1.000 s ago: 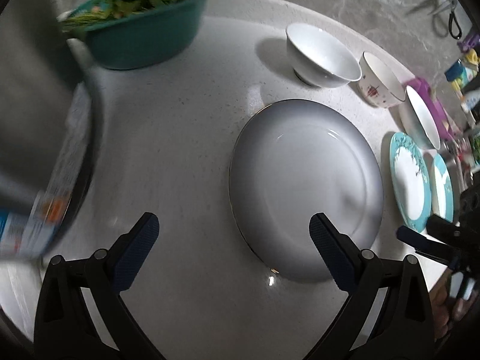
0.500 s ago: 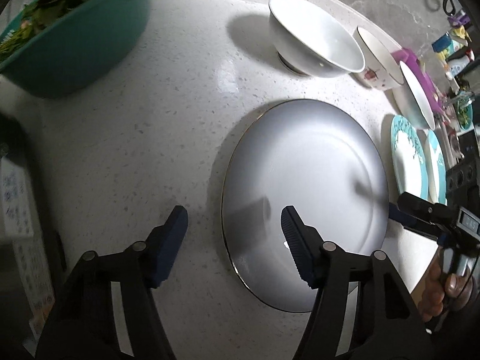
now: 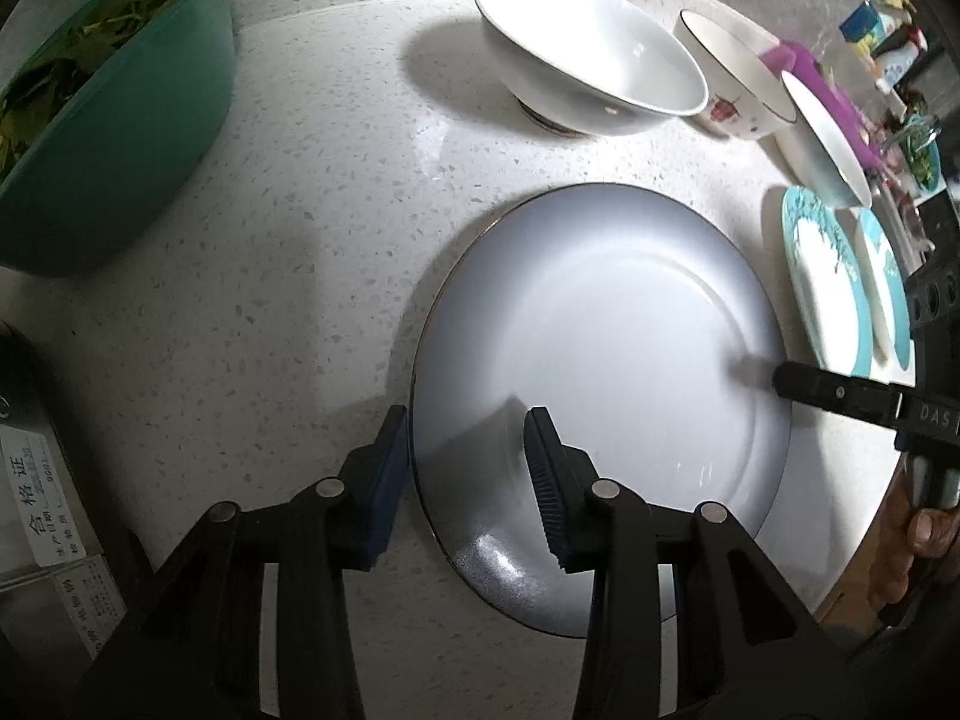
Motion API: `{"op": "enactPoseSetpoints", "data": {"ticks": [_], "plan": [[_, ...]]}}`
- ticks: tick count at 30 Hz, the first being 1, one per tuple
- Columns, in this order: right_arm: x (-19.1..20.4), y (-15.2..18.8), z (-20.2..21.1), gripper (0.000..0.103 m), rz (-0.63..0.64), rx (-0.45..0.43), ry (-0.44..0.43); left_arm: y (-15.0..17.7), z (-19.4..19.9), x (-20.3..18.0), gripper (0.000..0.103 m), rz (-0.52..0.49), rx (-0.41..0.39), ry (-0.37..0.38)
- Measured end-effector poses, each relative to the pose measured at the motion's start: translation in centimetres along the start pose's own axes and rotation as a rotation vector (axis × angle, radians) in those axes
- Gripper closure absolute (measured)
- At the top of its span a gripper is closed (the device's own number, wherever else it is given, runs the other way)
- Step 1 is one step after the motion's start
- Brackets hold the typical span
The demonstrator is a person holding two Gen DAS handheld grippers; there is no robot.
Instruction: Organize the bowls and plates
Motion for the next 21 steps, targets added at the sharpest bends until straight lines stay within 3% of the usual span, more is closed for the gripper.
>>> {"op": "enactPoseSetpoints", "data": {"ticks": [5, 9, 12, 21], "plan": [[-0.4, -0.3, 0.0, 0.078, -0.029, -0.009, -0.008, 0.3, 0.1, -0.2, 0.067, -0.006, 0.019, 0.01], [0.3, -0.3, -0.2, 0.077, 0.03, -0.002, 0.067, 0.5, 0.0, -0.2, 0.067, -0.021, 0.026, -0.005], [0.7, -0.4, -0.3, 0.083, 0.062, 0.01, 0.133, 0.7, 0.0, -0.4, 0.067, -0.042, 0.033, -0.035], [0.9, -0.2, -0.1, 0.082, 0.08, -0.016, 0.183, 1.6, 0.1, -0.7, 0.069, -0.056, 0.013, -0.056]]}}
Point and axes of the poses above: each gripper's, at about its wrist camera, not at the fingertips, and z roughly against the way its jaws point, x to its left, y to its underside, the point moved 7 cm from there along -z, roughly the way its jaws point, and after that the axes turned 7 degrees about x, right-handed, at the moved point
